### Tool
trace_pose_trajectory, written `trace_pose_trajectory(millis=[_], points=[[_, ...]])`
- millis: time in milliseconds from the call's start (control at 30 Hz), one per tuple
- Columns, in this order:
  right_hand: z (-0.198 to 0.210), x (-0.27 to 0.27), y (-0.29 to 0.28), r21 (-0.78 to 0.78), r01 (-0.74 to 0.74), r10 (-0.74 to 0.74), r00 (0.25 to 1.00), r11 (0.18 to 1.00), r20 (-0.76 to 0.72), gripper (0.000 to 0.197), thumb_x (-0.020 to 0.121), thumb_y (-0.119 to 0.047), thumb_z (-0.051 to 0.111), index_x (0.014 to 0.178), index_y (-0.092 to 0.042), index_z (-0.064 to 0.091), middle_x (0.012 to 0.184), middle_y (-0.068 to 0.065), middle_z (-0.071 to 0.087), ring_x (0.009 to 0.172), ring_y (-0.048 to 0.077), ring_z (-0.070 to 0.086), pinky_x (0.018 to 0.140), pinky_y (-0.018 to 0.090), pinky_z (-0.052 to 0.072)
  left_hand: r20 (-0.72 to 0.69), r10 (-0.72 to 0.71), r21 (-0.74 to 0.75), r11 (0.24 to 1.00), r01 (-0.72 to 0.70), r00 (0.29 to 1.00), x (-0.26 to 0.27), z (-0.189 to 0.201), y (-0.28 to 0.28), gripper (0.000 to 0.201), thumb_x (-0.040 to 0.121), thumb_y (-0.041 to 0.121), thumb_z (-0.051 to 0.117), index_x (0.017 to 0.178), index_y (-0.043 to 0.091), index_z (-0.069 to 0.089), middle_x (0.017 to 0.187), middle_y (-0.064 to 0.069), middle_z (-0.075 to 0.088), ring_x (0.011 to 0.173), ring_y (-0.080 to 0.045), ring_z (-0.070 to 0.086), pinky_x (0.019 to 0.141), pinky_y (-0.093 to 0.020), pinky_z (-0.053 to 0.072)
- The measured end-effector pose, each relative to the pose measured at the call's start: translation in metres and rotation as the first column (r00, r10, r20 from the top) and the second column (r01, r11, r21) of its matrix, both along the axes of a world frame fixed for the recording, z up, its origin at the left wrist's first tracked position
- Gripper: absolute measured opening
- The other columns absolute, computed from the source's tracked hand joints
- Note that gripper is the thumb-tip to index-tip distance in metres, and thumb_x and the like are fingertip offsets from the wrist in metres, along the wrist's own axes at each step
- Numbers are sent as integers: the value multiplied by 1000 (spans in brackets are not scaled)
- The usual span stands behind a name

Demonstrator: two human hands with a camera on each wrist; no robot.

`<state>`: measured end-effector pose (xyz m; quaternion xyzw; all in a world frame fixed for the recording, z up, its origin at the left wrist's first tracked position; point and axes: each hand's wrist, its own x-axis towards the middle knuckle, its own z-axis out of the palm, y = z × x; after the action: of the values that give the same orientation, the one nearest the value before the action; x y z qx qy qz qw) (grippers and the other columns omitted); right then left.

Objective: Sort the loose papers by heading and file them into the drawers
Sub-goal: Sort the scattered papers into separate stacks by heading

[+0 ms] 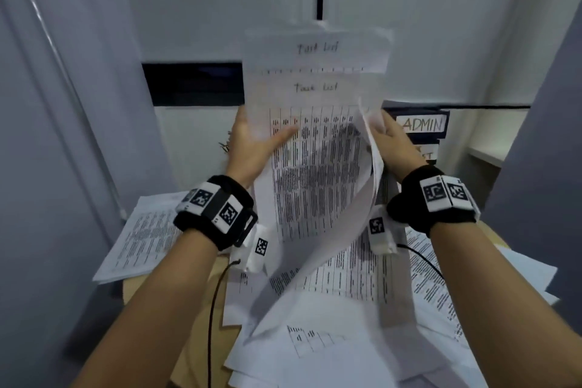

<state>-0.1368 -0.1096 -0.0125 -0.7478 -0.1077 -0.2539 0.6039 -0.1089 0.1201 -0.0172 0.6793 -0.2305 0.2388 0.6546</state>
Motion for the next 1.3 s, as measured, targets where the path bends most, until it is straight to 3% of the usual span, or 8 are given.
trace_pose_trajectory(millis=[200, 300, 600, 900, 1033, 1133, 1200, 1300], points=[[-17, 9, -6, 141, -51, 67, 992, 989, -107, 72, 95, -27, 58, 153, -28, 17, 132, -3, 47, 90, 6, 60, 57, 6, 48, -162, -46, 33, 998, 52, 986, 19, -29, 9, 49, 77, 24, 76, 122, 10, 59, 112, -2, 68, 104, -17, 66, 90, -32, 55], [-24, 16, -14, 97, -90, 107, 977, 991, -185, 82, 88, -28, 67, 153, -29, 18, 148, 6, 40, 107, 12, 55, 81, 17, 50, -57, 29, -79, 996, -33, 998, 15, -23, 12, 22, 87, 18, 67, 104, 4, 68, 93, 3, 71, 88, -8, 69, 85, -29, 53], [6, -6, -6, 25, 21, -21, 1000, 999, -1, 16, 90, -25, 66, 83, -11, 63, 55, -16, 64, 49, -5, 59, 47, 12, 45, 252, 55, -215, 977, 0, 966, -9, 38, 7, 17, 94, 17, 59, 109, 10, 64, 101, 3, 68, 93, 0, 65, 84, -17, 50], [-34, 8, -14, 29, 7, -1, 979, 1000, -204, 43, 89, -32, 67, 125, -11, 58, 112, 0, 70, 104, 17, 65, 94, 37, 51, -91, 6, 43, 999, -2, 996, 28, -24, -1, 71, 83, 50, 65, 136, 11, 36, 136, -4, 51, 125, -12, 50, 107, -37, 42], [-52, 10, -13, 96, 4, 21, 963, 995, -267, 21, 94, -14, 59, 113, -6, 62, 91, -3, 72, 72, 0, 67, 67, 16, 52, -238, -32, 56, 997, 47, 971, 42, -45, -4, 72, 84, 51, 63, 140, 13, 37, 140, -7, 49, 122, -17, 51, 105, -38, 42], [-51, 9, -10, 119, -1, 27, 976, 993, -214, 52, 81, -45, 71, 115, -5, 65, 92, -5, 72, 76, 1, 67, 64, 14, 52, -149, -20, 18, 1000, 22, 989, 45, -46, -8, 37, 92, 43, 57, 102, 7, 61, 98, -8, 66, 88, -13, 61, 87, -31, 49], [-42, 7, -5, 155, -15, 45, 980, 988, -196, 65, 60, -60, 77, 104, -14, 65, 83, -12, 73, 75, 0, 68, 63, 16, 53, -59, 66, -47, 997, -69, 996, 45, -35, -7, 38, 95, 38, 54, 66, 14, 46, 58, 2, 44, 54, -8, 40, 58, -22, 38], [-38, 17, -10, 200, -36, 73, 981, 979, -178, 48, 76, -43, 73, 109, -13, 58, 84, -12, 72, 73, -1, 68, 62, 16, 52, -54, 42, -48, 998, -44, 998, 40, -22, -8, 29, 94, 35, 57, 83, 8, 56, 70, 10, 59, 64, -2, 52, 63, -19, 44]])
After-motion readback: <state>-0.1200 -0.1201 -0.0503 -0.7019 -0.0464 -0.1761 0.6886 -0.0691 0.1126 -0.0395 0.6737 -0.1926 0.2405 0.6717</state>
